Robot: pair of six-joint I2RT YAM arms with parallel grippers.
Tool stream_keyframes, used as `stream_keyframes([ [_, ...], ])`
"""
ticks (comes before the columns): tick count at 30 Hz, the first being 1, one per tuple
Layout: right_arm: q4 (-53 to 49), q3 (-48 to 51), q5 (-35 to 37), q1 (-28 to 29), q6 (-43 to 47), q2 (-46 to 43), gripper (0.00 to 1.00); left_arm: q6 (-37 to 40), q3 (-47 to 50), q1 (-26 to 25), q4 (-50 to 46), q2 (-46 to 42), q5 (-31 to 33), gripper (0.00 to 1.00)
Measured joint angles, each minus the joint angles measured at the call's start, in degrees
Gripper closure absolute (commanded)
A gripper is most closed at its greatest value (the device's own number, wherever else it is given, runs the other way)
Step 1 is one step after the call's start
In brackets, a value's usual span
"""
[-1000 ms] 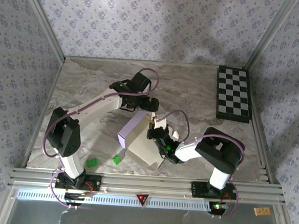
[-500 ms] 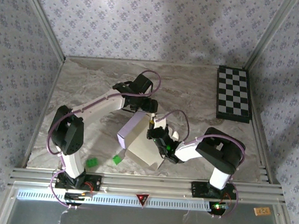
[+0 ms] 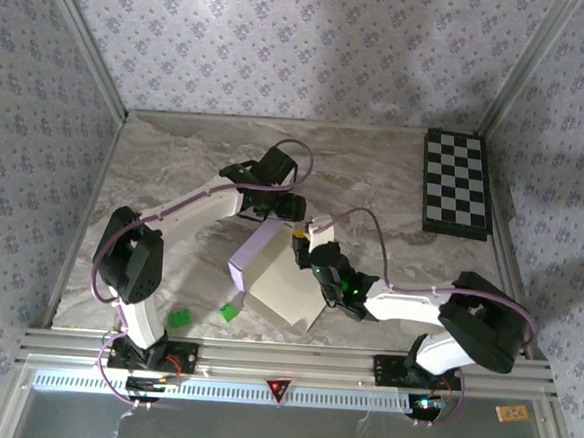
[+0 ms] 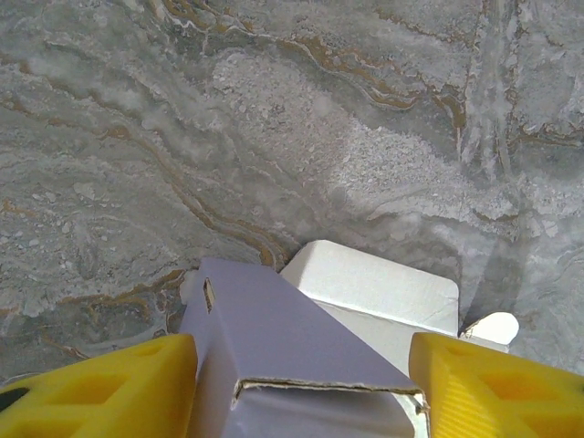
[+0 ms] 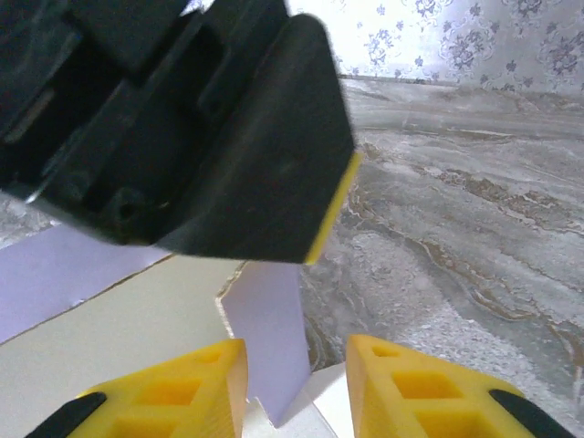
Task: Fold the paper box
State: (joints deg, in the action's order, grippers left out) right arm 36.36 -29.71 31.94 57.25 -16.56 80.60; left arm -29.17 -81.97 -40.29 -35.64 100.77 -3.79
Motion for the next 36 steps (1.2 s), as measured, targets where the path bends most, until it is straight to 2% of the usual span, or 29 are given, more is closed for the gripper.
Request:
stream_keyframes([
  [5, -0.9, 3.8, -7.7, -7.6, 2.3, -4.7, 0.66, 0.8, 1.3, 0.0, 1.4, -0.8, -0.5, 0.40],
  [10, 3.5, 9.1, -25.7, -19.4, 7.2, -5.4, 0.66, 2.2, 1.7, 0.0, 1.7, -1.1, -1.3, 0.42],
  [16, 9.2, 8.7, -45.3, -26.8, 10.4, 1.9, 0.66, 4.5, 2.3, 0.1, 1.9, -1.6, -2.9, 0.44],
  [25, 25.5, 1.9, -65.1, -29.1, 10.3, 21.8, 0.61, 7.3, 2.4, 0.0, 1.3, -1.7, -4.8, 0.44],
  [30, 32.7, -1.9, -71.2, -29.0, 10.2, 27.4, 0.60, 8.4, 2.4, 0.1, 0.7, -1.7, -5.7, 0.44],
  [36, 34.8, -5.1, -76.0, -29.0, 10.1, 31.3, 0.63, 9.4, 2.4, 0.3, -0.3, -1.7, -5.8, 0.45],
])
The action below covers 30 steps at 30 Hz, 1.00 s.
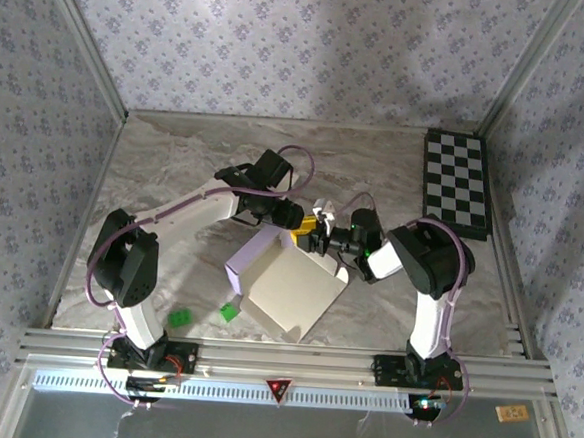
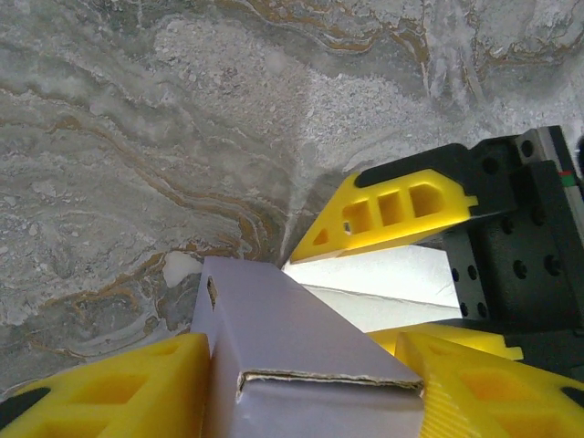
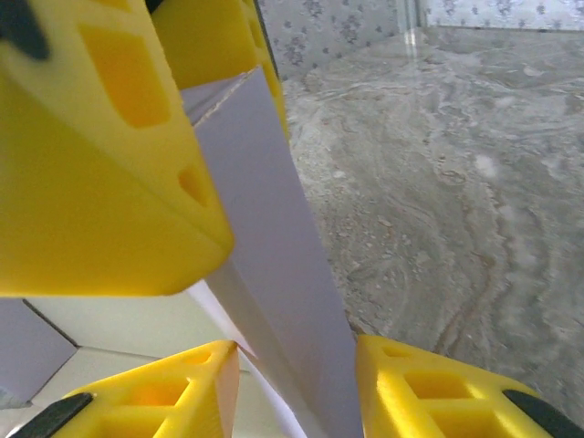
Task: Fold the paper box
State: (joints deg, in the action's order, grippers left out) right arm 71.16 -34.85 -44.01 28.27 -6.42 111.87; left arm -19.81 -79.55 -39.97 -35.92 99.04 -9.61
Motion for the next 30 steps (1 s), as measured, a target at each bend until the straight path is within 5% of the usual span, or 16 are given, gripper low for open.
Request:
stream_keyframes([
  [14, 3.4, -2.2, -0.8, 0.8, -1.5, 2.8, 0.85, 0.3, -0.3, 0.2, -1.7, 0.0, -1.1, 0.42],
  [23, 3.5, -0.3, 8.0, 3.5, 2.9, 1.2, 1.00, -0.4, -0.2, 0.6, -0.9, 0.0, -1.9, 0.25],
  [30, -0.9, 1.4, 17.5, 5.8, 7.6, -3.1, 1.00, -1.3, 1.0, 0.6, -0.2, -1.2, -3.2, 0.20],
])
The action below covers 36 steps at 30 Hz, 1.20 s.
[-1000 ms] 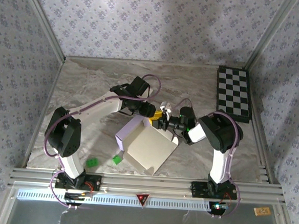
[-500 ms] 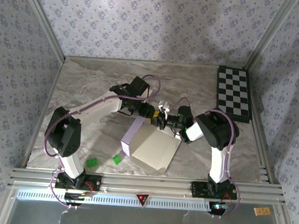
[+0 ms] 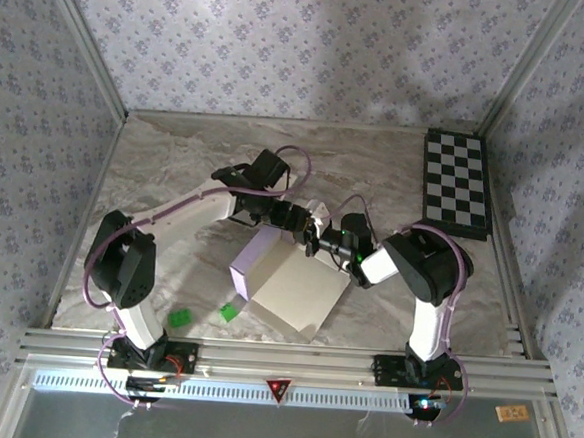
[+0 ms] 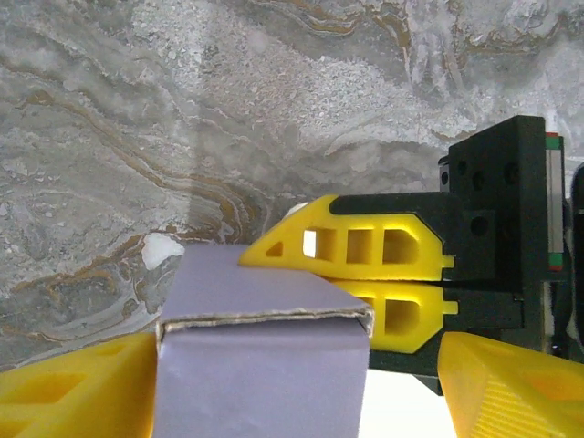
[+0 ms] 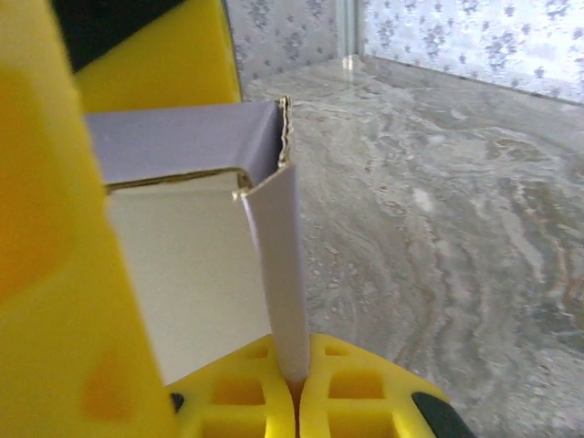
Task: Fold the paper box
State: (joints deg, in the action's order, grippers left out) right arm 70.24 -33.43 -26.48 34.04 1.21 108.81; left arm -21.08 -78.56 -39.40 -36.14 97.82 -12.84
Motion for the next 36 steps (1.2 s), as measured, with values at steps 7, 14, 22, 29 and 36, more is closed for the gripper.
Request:
stream_keyframes([
  [7, -2.8, 1.6, 8.8, 2.3, 3.9, -3.3, 1.00, -1.1, 2.0, 0.2, 0.4, -2.0, -0.8, 0.18],
  [14, -4.0, 1.4, 10.0, 2.3, 3.8, -3.5, 0.85, -1.9, 2.9, 0.4, 0.0, -3.3, -0.3, 0.15],
  [22, -13.0, 2.0, 10.0, 1.7, 2.7, -10.2, 0.59, 1.7, 1.1, 0.3, -5.2, -7.8, 0.4, 0.14],
  [29, -21.6, 4.8, 9.6, 1.7, 2.7, -20.6, 0.52, 6.3, 0.8, 0.3, -10.3, -9.2, 0.5, 0.14],
  [36, -33.8, 6.6, 9.8, 1.9, 2.6, -33.0, 0.51, 10.7, 0.8, -0.1, -14.1, -9.3, 0.9, 0.13],
])
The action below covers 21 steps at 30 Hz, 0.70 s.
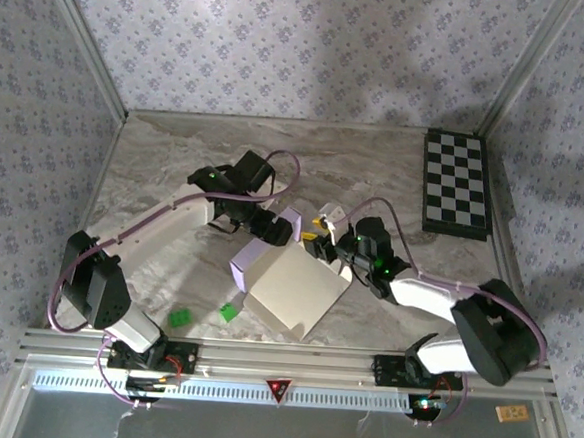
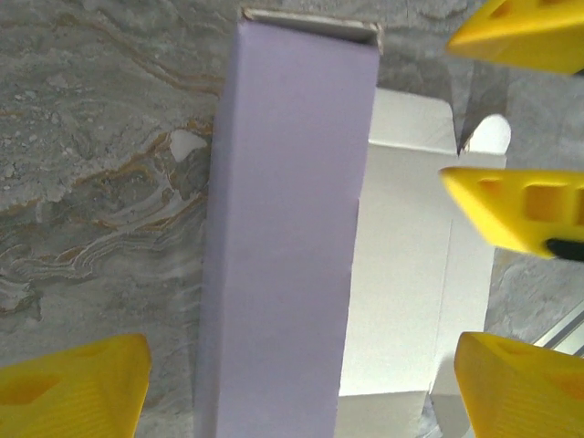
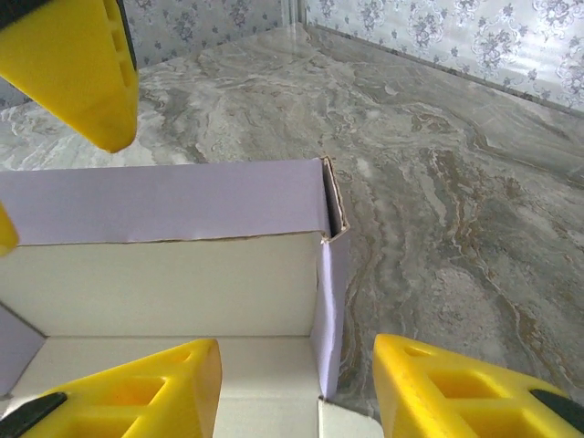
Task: Fold the paper box
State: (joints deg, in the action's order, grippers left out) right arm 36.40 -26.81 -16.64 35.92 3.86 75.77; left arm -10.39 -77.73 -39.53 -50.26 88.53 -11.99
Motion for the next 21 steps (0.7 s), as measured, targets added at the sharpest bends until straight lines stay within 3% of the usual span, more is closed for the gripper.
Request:
stream_keyframes([
  [7, -12.6, 0.0, 2.5, 1.9, -2.3, -7.6, 0.50, 3.1, 0.0, -0.2, -2.2, 0.6, 0.0, 0.13],
  [21, -30.7, -0.1, 11.5, 4.7, -11.9, -14.8, 0.46, 4.8, 0.7, 0.2, -1.1, 3.6, 0.0, 0.19],
])
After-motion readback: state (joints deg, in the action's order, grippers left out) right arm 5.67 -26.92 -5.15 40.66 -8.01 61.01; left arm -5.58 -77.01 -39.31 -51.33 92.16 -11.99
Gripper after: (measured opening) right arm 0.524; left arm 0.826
